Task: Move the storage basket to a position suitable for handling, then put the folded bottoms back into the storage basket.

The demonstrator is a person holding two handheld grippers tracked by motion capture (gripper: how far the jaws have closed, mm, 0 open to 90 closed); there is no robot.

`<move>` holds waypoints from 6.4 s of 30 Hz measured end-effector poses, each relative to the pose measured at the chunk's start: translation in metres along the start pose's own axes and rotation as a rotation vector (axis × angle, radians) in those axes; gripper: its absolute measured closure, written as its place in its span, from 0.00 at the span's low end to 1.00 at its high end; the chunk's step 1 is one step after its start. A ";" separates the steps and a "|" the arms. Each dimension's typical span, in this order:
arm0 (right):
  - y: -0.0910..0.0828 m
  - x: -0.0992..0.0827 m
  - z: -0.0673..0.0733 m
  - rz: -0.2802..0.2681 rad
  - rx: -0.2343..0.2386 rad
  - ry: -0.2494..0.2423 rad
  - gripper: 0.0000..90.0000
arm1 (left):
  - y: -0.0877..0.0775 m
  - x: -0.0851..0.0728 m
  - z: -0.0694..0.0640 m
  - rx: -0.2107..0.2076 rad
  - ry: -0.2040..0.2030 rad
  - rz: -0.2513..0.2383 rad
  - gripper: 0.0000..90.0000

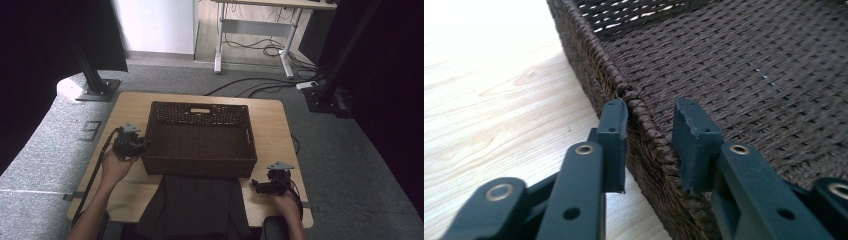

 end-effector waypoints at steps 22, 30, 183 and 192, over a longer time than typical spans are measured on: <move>0.000 0.000 0.000 0.000 -0.001 0.001 0.00 | -0.019 -0.070 -0.004 -0.065 0.103 -0.070 0.01; -0.001 -0.001 0.000 0.000 -0.002 0.003 0.00 | 0.005 -0.096 -0.001 -0.054 0.092 -0.033 0.00; -0.097 0.082 0.185 -0.120 0.635 -0.131 0.80 | -0.068 0.004 -0.121 -0.658 0.089 -0.247 0.76; -0.113 0.118 0.181 -0.159 0.610 -0.153 0.80 | -0.078 0.036 -0.109 -0.655 0.096 -0.281 0.76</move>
Point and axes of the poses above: each handheld gripper's, and its own axes: y roughly forward along the jaws, x roughly out of its top, z roughly to its left, the point moved 6 cm from there along y, roughly forward along the jaws, and after that the axes turned 8 degrees about y, right-handed, at the moved point
